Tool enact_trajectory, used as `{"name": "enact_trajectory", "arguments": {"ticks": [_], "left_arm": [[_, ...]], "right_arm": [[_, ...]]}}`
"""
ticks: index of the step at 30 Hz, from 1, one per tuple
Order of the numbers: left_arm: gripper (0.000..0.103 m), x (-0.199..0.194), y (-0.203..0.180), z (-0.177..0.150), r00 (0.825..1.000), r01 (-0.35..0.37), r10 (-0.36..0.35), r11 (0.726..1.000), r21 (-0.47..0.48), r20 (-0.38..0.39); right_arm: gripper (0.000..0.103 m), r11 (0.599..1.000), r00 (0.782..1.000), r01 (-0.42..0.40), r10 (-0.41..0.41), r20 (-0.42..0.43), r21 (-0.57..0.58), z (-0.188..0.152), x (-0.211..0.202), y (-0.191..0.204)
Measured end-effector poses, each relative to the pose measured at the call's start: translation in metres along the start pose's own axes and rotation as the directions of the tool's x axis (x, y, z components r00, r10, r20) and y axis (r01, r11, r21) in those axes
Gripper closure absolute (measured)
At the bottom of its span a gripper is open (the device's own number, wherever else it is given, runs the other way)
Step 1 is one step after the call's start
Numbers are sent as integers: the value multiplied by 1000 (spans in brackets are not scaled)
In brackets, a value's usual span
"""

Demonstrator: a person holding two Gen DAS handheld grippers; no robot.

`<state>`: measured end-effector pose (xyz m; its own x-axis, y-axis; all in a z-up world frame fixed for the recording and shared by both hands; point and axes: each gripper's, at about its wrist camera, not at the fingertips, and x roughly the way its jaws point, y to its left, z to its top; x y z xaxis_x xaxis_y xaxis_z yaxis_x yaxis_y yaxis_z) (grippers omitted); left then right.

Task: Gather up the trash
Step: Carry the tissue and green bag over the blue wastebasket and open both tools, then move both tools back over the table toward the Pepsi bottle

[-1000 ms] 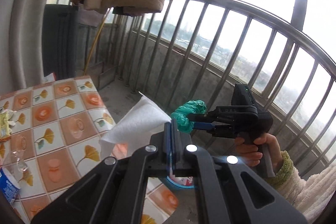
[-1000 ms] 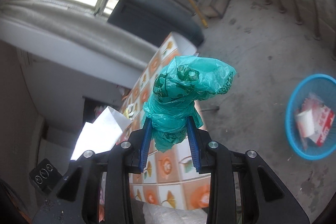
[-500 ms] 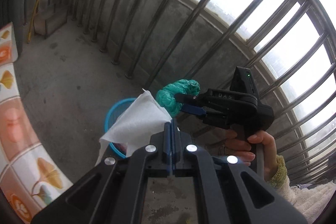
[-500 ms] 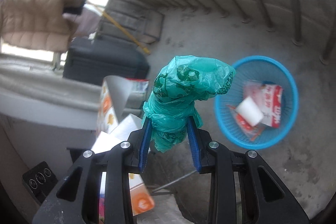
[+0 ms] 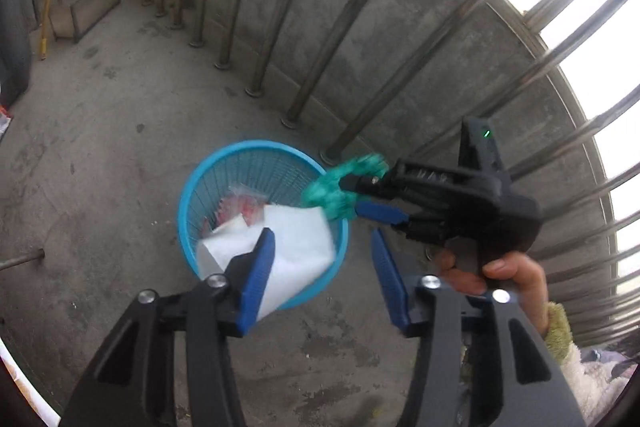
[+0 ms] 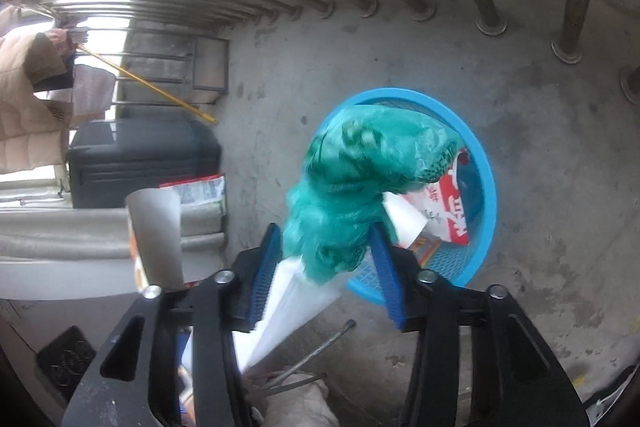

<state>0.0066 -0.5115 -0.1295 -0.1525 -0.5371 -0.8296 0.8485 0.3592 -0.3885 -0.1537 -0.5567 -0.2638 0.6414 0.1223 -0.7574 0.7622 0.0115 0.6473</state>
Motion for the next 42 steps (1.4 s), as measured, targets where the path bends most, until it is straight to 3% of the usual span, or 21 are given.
{"name": "enact_trajectory", "arguments": {"ticks": [5,14,17,22,26,31,36,39,42], "left_arm": [[44,-33,12,-1,997,19,-15,998,-57,70],[39,-116,19,-20,977,-4,20,997,-72,210],[32,-149,31,-40,965,-6,26,997,-80,262],[30,-219,78,-92,928,-68,125,983,-171,350],[25,-287,123,-146,870,-106,229,952,-289,437],[15,-375,180,-233,759,-176,402,884,-432,512],[10,-443,236,-329,643,-236,586,765,-599,494],[9,-473,272,-374,592,-223,666,677,-702,454],[9,-491,302,-408,559,-178,707,613,-770,433]], "right_arm": [[43,998,998,65,-65,3,-22,0,7,-5],[41,993,998,66,-64,25,-93,-9,-1,17],[39,989,998,55,-51,28,-134,-14,-4,34],[35,962,999,34,-24,38,-271,-32,-14,86],[34,917,999,-21,31,19,-398,-57,-22,145],[30,828,991,-132,120,-57,-545,-106,-22,223],[29,709,961,-270,153,-232,-651,-180,4,298],[28,648,924,-350,121,-362,-677,-235,32,335],[28,595,877,-416,62,-476,-688,-292,65,362]]}}
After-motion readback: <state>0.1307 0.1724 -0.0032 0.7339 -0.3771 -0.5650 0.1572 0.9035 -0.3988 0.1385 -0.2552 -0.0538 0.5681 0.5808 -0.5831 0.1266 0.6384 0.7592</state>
